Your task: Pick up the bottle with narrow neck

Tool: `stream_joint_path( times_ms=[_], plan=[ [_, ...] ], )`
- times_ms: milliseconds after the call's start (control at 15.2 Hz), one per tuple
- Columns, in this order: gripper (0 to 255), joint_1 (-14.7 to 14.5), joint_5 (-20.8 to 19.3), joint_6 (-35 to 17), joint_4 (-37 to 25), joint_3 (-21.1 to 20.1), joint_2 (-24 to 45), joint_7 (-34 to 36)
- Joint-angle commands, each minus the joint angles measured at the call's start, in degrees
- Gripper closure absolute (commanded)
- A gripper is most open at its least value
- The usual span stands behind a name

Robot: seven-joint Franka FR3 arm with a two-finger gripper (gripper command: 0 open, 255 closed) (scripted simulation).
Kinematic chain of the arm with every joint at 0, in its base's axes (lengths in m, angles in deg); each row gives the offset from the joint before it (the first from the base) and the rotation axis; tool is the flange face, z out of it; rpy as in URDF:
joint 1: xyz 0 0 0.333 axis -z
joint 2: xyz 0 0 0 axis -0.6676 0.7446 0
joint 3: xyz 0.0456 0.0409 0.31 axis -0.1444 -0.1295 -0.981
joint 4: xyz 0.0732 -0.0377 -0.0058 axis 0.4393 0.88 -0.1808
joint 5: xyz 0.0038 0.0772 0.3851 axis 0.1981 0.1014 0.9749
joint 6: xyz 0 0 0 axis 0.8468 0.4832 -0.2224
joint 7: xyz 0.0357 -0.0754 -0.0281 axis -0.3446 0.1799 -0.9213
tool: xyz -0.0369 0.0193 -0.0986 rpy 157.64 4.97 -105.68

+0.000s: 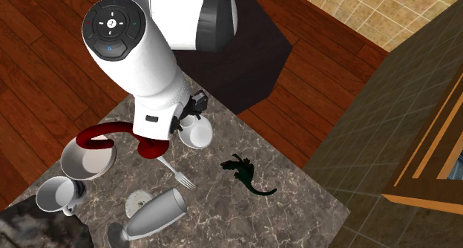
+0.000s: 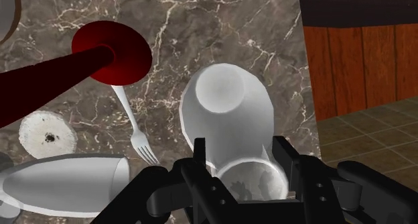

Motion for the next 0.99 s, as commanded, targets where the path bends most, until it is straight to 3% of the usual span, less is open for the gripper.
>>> stream_joint_path(
  times_ms=[0, 924],
  plan=[
    [255, 0.1, -0.4, 1.5, -0.7, -0.2, -0.8, 0.3],
    [255, 0.3, -1.7, 11.3, -6.8, -1.6, -4.9, 1.7]
  ],
)
